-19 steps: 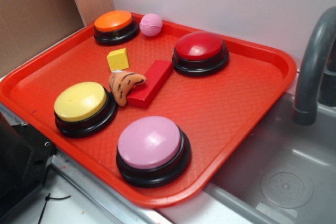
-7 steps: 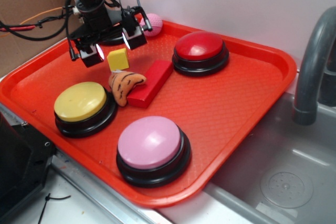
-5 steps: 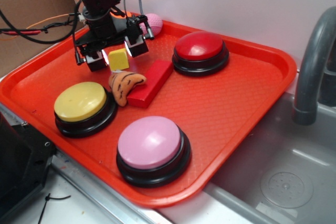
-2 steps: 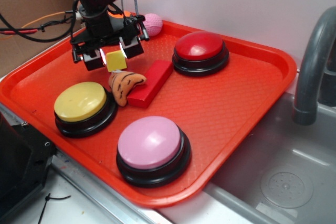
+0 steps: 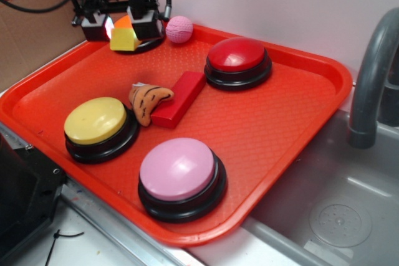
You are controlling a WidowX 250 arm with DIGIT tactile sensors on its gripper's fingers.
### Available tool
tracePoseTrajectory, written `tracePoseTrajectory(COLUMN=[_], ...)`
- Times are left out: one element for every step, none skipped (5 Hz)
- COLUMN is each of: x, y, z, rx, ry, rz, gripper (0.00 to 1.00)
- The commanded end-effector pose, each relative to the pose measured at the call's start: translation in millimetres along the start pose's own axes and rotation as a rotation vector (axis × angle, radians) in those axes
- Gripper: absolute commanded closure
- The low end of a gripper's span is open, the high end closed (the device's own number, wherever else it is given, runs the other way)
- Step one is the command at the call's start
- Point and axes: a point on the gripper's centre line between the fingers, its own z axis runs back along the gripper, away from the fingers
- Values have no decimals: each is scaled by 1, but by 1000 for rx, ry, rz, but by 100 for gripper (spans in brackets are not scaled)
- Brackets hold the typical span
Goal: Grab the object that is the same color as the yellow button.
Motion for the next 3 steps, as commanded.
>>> tracePoseTrajectory(x=[10,12,24], y=[8,14,19], z=[63,55,52], rx=[-90,-160,-67], ry=[-6,44,90], rz=[-310,-324,-243], gripper=[100,100,0])
